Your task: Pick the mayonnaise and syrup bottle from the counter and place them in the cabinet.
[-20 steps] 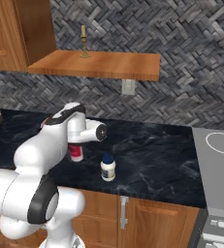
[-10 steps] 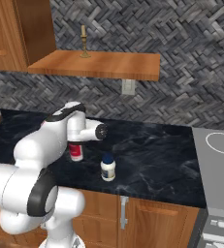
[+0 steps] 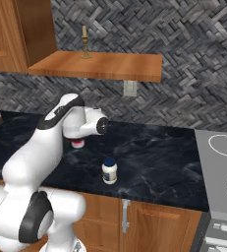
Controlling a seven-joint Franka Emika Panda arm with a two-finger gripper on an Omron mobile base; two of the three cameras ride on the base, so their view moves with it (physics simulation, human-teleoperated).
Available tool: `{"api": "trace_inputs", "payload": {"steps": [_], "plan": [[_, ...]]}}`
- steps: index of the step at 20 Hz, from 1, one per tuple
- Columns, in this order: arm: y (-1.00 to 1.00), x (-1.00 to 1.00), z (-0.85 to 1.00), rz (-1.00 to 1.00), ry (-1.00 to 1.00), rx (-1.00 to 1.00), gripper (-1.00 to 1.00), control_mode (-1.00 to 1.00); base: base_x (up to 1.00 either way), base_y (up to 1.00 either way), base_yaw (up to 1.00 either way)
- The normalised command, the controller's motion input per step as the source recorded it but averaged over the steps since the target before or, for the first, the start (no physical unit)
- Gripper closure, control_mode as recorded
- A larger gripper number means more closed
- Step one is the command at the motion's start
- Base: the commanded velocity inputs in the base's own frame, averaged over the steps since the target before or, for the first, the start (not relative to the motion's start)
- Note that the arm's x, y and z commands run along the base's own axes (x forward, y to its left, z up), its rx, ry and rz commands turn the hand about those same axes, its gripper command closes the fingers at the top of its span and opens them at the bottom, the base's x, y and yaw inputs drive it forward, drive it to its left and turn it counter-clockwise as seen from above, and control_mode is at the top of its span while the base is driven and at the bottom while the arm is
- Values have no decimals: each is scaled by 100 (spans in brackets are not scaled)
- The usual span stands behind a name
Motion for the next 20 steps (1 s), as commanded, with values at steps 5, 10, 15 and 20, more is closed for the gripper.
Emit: {"api": "trace_inputs", "payload": {"steps": [5,10,15,20], "plan": [[-41,-22,100,-9,-9,-5,100,-100,0,0,0],[-50,-20,94,-12,-4,-11,100,-100,0,0,0],[-55,-9,94,-17,0,-9,100,-100,0,0,0],[-52,-1,100,-17,0,-1,100,-100,0,0,0]]}}
